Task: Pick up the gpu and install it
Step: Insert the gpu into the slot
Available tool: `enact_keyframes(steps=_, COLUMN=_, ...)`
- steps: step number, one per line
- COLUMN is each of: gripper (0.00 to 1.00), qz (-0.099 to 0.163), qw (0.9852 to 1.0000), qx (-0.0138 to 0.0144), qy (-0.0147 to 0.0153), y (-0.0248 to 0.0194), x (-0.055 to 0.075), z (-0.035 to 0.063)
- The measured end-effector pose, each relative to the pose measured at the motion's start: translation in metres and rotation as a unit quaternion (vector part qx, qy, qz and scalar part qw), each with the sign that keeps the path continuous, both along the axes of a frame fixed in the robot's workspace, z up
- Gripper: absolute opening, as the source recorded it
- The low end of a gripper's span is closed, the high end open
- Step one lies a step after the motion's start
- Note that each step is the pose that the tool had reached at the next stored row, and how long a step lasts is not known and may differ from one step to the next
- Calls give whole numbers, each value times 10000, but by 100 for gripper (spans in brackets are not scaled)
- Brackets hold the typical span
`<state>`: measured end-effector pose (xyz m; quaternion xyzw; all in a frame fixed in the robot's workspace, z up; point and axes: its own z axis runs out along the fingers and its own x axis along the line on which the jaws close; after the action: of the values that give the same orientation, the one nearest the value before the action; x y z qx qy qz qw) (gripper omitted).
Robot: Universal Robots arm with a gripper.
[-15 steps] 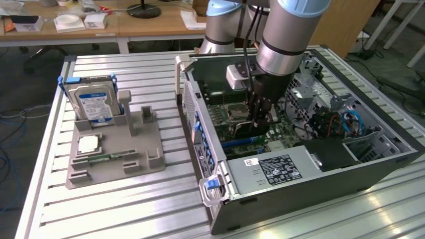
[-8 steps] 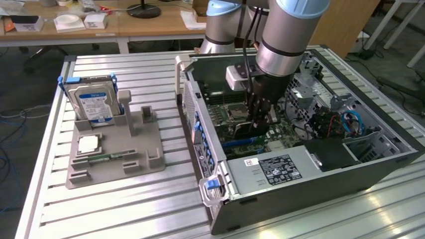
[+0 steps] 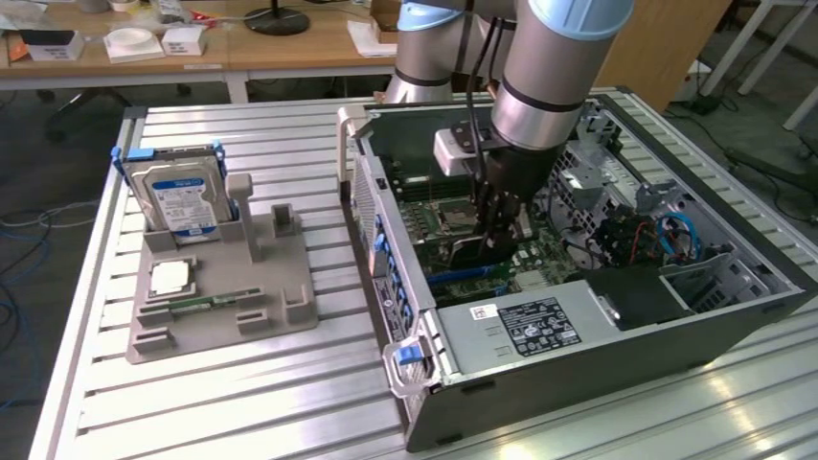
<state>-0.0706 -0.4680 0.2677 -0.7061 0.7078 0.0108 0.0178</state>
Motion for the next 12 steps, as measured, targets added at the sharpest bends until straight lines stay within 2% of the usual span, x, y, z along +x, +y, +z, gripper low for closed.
enact_keyframes(steps=12, gripper=26, qz=0, qw=10000, qx=0, qy=0, y=0, x=-5, z=-46)
